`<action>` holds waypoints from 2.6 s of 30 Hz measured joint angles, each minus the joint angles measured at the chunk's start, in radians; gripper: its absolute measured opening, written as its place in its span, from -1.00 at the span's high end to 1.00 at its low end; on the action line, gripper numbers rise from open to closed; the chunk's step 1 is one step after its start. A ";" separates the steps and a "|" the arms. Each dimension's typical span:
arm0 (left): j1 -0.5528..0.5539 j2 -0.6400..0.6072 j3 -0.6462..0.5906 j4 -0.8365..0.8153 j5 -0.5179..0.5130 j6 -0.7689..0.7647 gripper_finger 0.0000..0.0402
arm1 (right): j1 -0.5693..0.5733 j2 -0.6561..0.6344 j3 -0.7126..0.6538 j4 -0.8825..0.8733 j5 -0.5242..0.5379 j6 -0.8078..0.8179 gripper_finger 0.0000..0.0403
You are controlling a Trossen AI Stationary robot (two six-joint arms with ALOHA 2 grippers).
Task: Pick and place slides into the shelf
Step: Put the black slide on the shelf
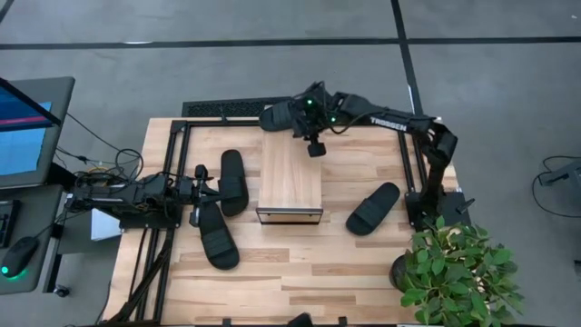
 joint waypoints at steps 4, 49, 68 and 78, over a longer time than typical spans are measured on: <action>0.000 0.000 0.000 0.000 0.000 -0.004 1.00 | 0.019 0.000 0.000 0.034 0.000 0.000 1.00; 0.000 0.000 0.000 0.000 0.000 -0.005 1.00 | 0.019 0.095 0.000 0.279 0.060 0.191 1.00; 0.000 0.000 0.000 0.000 0.000 -0.004 1.00 | 0.001 0.095 0.000 0.358 0.111 0.191 1.00; 0.000 0.000 0.000 0.000 0.000 -0.008 1.00 | 0.012 0.095 0.000 0.302 0.109 0.185 1.00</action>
